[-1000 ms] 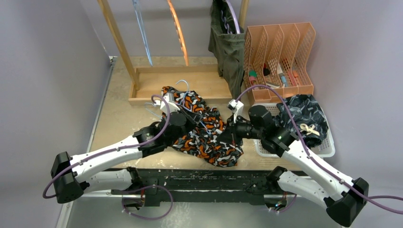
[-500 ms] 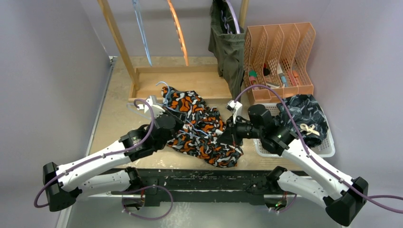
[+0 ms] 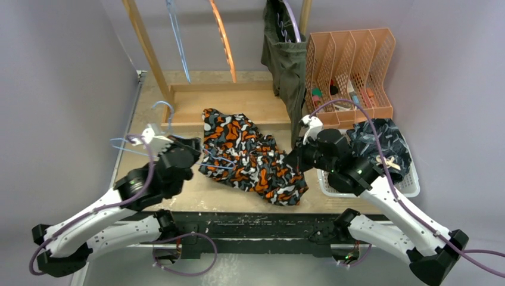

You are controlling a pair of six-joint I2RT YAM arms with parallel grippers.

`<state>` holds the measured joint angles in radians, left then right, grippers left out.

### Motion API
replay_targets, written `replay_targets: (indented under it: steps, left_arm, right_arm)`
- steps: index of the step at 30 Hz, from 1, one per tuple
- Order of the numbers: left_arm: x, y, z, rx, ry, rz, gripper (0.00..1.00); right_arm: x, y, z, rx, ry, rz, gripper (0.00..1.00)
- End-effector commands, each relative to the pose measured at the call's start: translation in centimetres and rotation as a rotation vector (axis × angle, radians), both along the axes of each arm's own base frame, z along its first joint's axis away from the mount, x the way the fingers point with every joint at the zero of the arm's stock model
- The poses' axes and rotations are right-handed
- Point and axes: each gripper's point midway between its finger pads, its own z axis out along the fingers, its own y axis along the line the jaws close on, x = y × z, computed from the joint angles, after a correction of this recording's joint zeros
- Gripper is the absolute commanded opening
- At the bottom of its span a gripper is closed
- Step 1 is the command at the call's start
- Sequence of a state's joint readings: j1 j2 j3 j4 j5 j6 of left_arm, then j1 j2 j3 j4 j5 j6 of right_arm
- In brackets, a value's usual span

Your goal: Remove the shorts from the hanger

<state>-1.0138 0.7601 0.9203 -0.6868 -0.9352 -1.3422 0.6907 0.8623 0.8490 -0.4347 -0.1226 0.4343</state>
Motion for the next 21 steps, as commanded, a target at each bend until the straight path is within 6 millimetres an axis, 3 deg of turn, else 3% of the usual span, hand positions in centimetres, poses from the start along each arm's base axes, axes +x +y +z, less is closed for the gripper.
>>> replay_targets:
  steps: [1,3,5,10,14,18,19,21]
  left_arm:
    - [-1.2,5.7,4.2,0.035,-0.087,0.128,0.0]
    - [-1.6,6.4,4.7,0.045,-0.094,0.122,0.0]
    - [-1.9,6.9,4.8,0.056,-0.09,0.127,0.0]
    - [-2.0,7.3,4.5,0.057,-0.085,0.138,0.0]
    - [-1.9,6.8,4.1,0.042,-0.085,0.124,0.0]
    - [-2.0,6.5,4.0,0.035,-0.08,0.11,0.0]
    - [-2.0,6.6,4.0,0.028,-0.081,0.107,0.0]
    - [-2.1,6.6,4.1,0.02,-0.084,0.108,0.0]
  right_arm:
    - [2.5,-0.8,8.0,0.091,-0.211,-0.105,0.0]
    - [2.2,-0.6,10.6,0.123,-0.287,-0.061,0.0]
    - [1.7,-0.4,14.6,0.177,-0.377,-0.02,0.0]
    - [-3.3,0.6,26.0,0.4,-0.62,0.212,0.0]
    - [-6.3,0.9,31.6,0.483,-0.692,0.342,0.0]
    - [-6.2,0.8,33.9,0.487,-0.73,0.342,0.0]
    - [-5.7,1.2,33.4,0.51,-0.714,0.325,0.0]
    - [-3.2,1.9,30.5,0.448,-0.641,0.263,0.0]
